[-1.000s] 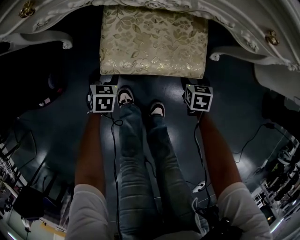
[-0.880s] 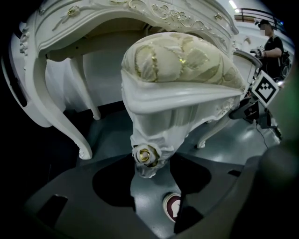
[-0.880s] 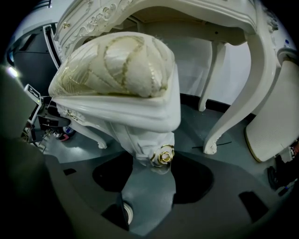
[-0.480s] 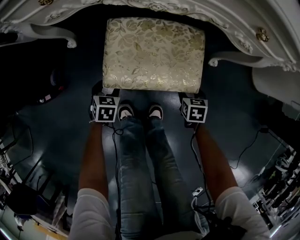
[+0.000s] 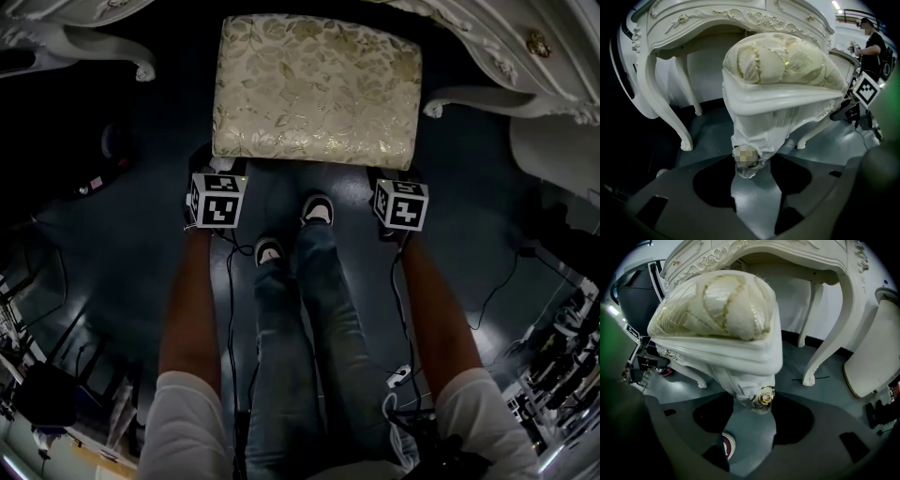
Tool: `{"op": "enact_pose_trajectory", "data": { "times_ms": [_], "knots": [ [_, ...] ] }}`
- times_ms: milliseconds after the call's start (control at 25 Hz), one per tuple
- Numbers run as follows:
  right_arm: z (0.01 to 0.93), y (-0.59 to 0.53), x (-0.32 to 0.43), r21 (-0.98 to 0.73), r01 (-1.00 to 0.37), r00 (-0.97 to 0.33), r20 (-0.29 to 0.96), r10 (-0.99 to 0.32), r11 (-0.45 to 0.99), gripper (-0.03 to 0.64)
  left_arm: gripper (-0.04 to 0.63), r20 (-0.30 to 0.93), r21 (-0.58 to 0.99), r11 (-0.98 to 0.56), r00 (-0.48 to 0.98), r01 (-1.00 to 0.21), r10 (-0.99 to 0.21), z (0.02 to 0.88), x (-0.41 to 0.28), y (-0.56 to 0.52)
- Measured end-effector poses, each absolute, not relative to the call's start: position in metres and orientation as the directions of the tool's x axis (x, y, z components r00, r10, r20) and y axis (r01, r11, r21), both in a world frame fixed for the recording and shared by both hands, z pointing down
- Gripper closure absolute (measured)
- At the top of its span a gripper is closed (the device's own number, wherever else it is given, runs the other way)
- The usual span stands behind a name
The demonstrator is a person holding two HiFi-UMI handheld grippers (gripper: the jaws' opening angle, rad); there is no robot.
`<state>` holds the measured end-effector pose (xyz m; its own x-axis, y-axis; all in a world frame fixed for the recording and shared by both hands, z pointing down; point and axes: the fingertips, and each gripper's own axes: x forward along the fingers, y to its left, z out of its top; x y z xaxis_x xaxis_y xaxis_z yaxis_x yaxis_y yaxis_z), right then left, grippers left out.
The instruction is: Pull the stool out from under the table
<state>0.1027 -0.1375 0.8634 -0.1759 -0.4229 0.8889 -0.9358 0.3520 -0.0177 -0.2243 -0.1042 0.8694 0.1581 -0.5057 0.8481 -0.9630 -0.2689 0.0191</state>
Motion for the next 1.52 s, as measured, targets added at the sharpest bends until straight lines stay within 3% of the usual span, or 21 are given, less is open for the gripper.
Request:
{"op": "enact_pose_trajectory", "data": {
  "times_ms": [1520],
  "knots": [
    [0.864,-0.128,0.099,-0.024,-0.946,-0.161,0.900,-0.404,0.323,0.365,0.347,0.864,0.074,-0.303,0.213,-0.950,-0.456,0.866,-0.229,-0.100]
  ]
}}
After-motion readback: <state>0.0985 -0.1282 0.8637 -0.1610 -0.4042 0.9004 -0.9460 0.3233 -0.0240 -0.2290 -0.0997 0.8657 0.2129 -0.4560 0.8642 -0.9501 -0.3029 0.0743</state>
